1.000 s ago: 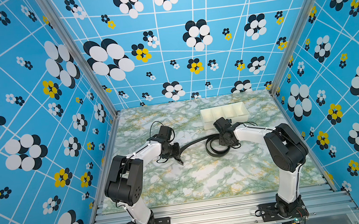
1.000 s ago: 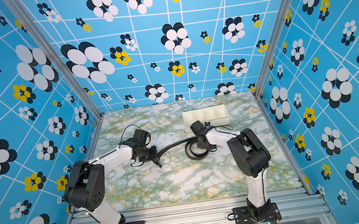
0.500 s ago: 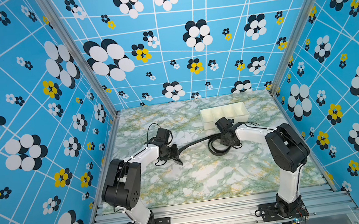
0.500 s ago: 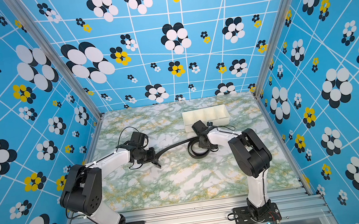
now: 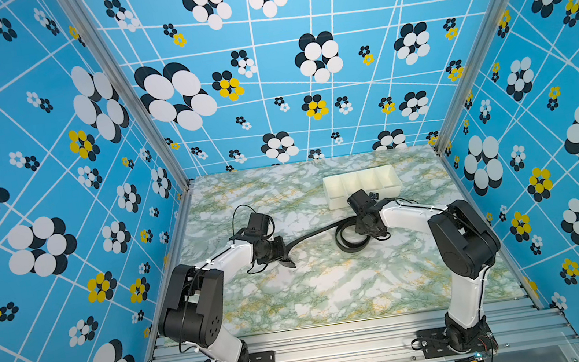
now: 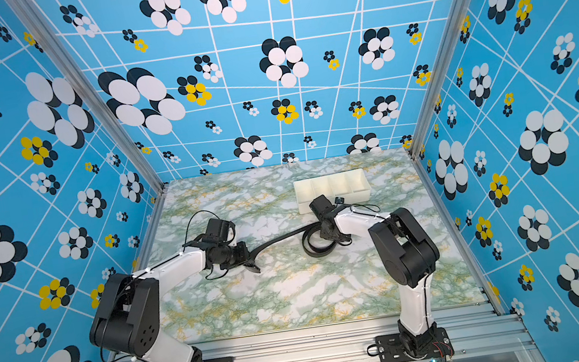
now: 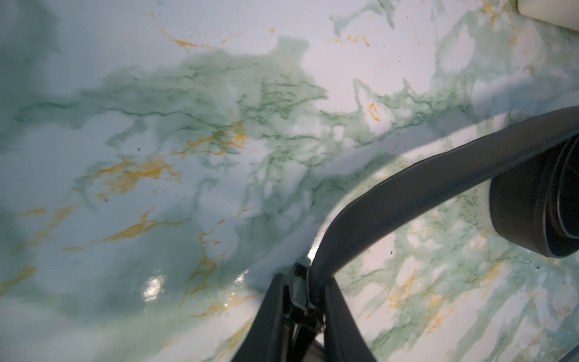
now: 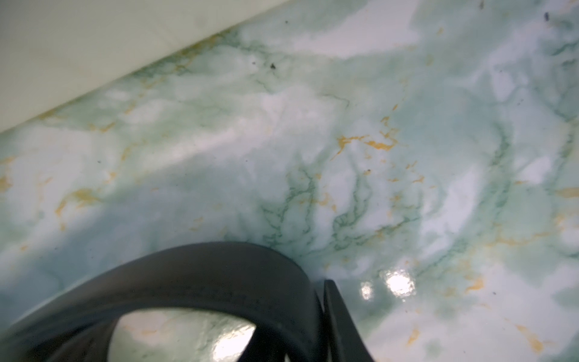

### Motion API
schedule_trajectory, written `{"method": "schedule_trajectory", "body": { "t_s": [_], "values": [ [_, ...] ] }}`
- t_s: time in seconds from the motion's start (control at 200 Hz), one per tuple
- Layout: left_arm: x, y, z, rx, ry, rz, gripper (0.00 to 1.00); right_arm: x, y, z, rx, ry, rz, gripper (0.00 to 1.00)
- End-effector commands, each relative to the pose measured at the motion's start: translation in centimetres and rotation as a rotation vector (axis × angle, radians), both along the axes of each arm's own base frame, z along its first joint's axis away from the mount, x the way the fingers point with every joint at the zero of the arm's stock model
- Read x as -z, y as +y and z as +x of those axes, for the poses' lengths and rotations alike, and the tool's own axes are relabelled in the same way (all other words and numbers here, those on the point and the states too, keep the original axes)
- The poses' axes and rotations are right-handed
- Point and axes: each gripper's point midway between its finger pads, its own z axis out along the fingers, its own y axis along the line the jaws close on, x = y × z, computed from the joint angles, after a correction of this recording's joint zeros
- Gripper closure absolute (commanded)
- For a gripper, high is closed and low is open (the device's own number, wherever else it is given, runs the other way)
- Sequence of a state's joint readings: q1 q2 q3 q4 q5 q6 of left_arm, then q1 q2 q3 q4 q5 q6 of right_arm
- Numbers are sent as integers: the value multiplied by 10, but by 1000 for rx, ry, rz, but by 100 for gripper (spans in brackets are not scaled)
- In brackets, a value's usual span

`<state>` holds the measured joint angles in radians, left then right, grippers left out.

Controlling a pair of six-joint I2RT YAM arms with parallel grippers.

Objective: Place the belts into the storage roll
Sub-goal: Roll the belt at the center of the board.

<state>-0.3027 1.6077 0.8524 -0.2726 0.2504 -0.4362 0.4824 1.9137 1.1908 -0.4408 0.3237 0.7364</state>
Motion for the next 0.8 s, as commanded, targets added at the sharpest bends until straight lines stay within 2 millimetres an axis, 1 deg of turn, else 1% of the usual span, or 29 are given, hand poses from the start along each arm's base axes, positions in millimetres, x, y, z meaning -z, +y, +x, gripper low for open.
{"method": "schedule_trajectory", "body": {
  "t_s": [0.0,0.08,0.155,0.25,0.295,0.355,0.43,0.5,0.54,0.55,0.585,0.625,0.69,0.734,0.754,0.794],
  "values": [
    [43,26,-67,-9,223,173,100,38,-55,-44,111,186,-173,100],
    [40,1,-71,82,188,178,100,36,-51,-38,117,173,-162,100],
    [42,-21,-77,136,185,163,100,33,-47,-31,122,165,-152,100],
    [49,-48,-84,170,231,129,100,31,-43,-24,132,154,-139,100],
    [51,-64,-87,200,241,105,100,30,-40,-22,137,148,-128,100],
    [51,-85,-91,243,248,88,96,30,-35,-20,140,145,-112,100],
    [48,-113,-98,316,236,76,95,31,-30,-19,136,141,-101,100],
    [45,-138,-105,382,243,47,90,33,-28,-19,134,145,-98,100],
    [38,-155,-109,417,241,1,85,34,-26,-20,130,148,-92,100],
    [41,-157,-111,426,254,-3,84,34,-25,-19,128,147,-89,100],
    [40,-167,-117,455,267,-34,78,33,-24,-19,124,145,-83,100],
    [39,-175,-122,479,281,-61,70,34,-23,-19,120,146,-74,100],
    [34,-182,-128,506,295,-101,68,33,-20,-18,110,141,-58,100],
    [28,-183,-126,500,284,-121,65,33,-17,-18,95,138,-46,100],
    [25,-183,-124,496,276,-128,62,33,-17,-18,90,141,-45,100],
    [24,-180,-120,480,275,-130,59,34,-14,-19,74,147,-41,100]
  ]
}}
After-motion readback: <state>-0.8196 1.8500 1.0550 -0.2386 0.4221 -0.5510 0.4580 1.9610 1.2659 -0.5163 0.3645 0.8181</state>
